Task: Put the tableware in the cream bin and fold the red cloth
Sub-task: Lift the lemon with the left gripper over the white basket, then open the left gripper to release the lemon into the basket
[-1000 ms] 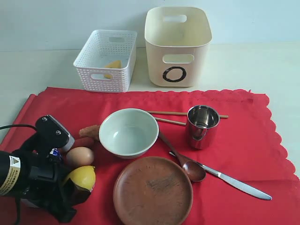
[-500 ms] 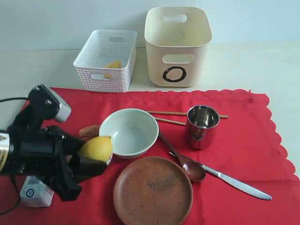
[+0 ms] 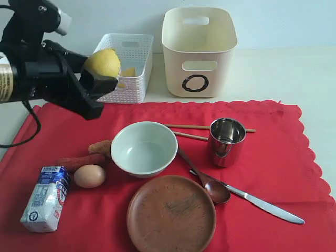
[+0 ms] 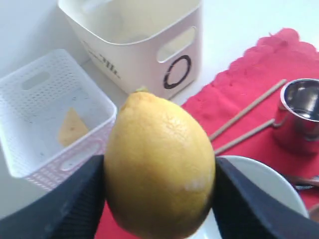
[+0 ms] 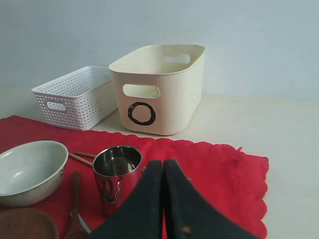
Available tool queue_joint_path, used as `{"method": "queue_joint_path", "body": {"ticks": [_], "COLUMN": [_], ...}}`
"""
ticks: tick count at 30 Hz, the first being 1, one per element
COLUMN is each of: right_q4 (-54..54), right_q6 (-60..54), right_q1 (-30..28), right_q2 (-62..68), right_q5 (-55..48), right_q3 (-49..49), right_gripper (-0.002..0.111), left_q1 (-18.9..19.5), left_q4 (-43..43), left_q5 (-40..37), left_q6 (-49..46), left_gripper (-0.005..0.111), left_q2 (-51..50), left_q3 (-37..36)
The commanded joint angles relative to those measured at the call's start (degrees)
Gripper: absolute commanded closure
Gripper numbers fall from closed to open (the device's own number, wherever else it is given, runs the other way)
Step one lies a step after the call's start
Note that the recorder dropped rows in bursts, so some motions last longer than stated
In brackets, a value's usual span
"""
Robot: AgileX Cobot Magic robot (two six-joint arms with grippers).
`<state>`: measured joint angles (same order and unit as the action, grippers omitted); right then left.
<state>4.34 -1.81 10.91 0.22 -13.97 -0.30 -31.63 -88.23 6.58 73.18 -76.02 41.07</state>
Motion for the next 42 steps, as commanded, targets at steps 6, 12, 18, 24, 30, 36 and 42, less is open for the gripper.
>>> {"method": "queue_joint_path", "body": {"ticks": [6,12,18,24,30,36,42], "right_q4": [0.0,0.0,0.1,0.1,0.0,0.0,0.0], "right_q6": [-0.1,-0.1,-0.1,-0.1,-0.1,-0.1,-0.1], "right_q1": [0.1,0.1,0.1,0.1,0.1,0.1,0.1], "right_q2": [-0.2,-0.2,-0.2,-0.2,-0.2,-0.2,-0.2], "right_q5": [0.4,0.4,0.4,0.3,0.2,0.2,0.2], "right_q3": [0.3,0.3,0.3,0.3,0.3,0.3,0.3], "right_gripper": [0.108,0.108,0.108,0.108,0.108,0.108,0.108], "left_q1": [-0.3,0.8,4.6,5.4,5.4,5.4,5.4], "left_q4": [-2.1,-4.3,-4.3,-5.6,-5.6,-5.0,8.5], "left_q5": [-16.7,-21.3,-25.9,-24.7,-24.3,-24.3,-29.6], "left_q6": [-5.6,-4.5,1.3,2.6,4.2,5.3,0.1], "left_gripper": [0.106,0.106,0.106,0.094,0.046,0.043,0.044], "left_q2": [-21.9,-35.8,-46.4,-47.3,-47.2,-45.9,-39.6], "left_q3": [18.6,30.5,39.7,39.7,39.7,39.7,38.9]}}
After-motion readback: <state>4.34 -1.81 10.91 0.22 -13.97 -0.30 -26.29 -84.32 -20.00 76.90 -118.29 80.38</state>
